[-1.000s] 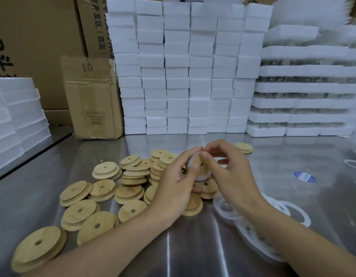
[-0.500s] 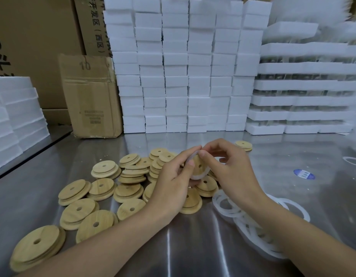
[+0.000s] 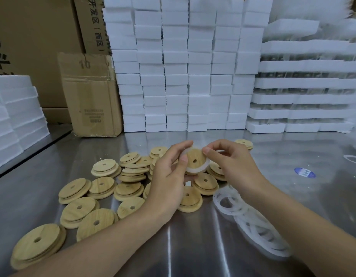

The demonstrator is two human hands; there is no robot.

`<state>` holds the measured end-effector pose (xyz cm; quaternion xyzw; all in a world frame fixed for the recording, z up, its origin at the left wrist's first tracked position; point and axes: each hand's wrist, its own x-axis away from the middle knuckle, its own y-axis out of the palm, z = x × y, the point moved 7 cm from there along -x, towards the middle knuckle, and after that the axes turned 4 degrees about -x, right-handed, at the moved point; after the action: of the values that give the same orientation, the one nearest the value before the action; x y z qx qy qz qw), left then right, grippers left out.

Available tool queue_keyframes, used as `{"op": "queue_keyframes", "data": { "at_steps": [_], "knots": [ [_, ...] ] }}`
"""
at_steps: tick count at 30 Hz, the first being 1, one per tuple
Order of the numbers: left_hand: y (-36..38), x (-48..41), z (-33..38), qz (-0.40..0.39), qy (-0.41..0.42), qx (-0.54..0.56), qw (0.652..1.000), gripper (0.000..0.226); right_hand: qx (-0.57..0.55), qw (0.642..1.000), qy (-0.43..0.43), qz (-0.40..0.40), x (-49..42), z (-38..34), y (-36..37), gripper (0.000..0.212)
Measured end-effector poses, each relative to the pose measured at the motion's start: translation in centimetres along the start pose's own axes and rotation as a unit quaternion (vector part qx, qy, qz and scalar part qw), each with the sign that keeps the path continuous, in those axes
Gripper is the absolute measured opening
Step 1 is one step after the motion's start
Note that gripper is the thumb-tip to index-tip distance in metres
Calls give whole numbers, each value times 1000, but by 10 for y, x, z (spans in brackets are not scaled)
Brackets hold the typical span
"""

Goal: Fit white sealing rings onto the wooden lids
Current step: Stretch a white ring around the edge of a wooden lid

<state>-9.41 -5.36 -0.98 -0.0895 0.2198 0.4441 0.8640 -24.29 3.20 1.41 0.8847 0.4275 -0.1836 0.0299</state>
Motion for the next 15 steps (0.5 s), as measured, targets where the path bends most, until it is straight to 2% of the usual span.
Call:
{"op": "queue_keyframes", "data": {
  "at_steps": [5, 8, 10, 15],
  "knots": [
    [-4, -1, 0, 12, -6, 28, 1000, 35, 3, 999, 12, -34, 2, 4, 7, 14],
    [-3, -2, 0, 10, -16, 40, 999, 40, 13, 999, -27, -34, 3, -1, 8, 11],
    [-4, -1, 0, 9, -9, 6, 1000, 42, 37, 997, -63, -30, 5, -7, 8, 9],
    [-2, 1, 1, 2, 4, -37, 999, 28, 63, 991, -108, -49, 9, -16, 13, 7]
  ]
}}
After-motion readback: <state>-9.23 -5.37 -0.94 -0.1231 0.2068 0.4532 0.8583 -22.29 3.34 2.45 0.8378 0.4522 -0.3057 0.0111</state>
